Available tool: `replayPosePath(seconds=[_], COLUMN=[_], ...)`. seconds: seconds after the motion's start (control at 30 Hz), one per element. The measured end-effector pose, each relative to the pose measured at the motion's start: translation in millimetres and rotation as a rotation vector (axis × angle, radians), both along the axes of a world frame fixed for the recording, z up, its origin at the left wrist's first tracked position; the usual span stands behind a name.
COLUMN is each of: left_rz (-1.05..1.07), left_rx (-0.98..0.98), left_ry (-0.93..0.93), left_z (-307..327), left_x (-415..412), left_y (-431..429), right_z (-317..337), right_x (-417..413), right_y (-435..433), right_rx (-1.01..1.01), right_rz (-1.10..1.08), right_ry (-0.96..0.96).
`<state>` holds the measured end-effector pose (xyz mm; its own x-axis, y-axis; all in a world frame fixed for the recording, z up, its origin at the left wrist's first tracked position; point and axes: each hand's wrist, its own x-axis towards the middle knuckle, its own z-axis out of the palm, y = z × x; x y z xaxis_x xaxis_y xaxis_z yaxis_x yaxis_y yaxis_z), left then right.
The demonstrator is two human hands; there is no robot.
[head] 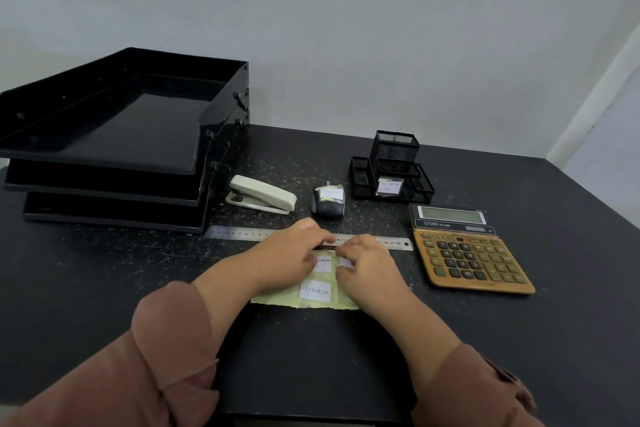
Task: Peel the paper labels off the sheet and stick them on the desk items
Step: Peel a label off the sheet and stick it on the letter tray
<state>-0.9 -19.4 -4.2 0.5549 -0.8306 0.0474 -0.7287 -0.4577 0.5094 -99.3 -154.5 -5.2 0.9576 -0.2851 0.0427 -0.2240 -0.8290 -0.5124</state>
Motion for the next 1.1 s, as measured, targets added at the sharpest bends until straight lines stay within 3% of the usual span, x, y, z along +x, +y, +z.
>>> replayPosePath(seconds=[1.1], left_rz=[0.015], left_rx=[-0.050], left_ry=[-0.013], left_z=[-0.1], left_x=[-7.3], left_y=[2.0], right_z=[0.9], right_x=[-2.4], right_y=[-0.9], right_rx=[-0.009], right_rz=[0.021], right_ry=[-0.006])
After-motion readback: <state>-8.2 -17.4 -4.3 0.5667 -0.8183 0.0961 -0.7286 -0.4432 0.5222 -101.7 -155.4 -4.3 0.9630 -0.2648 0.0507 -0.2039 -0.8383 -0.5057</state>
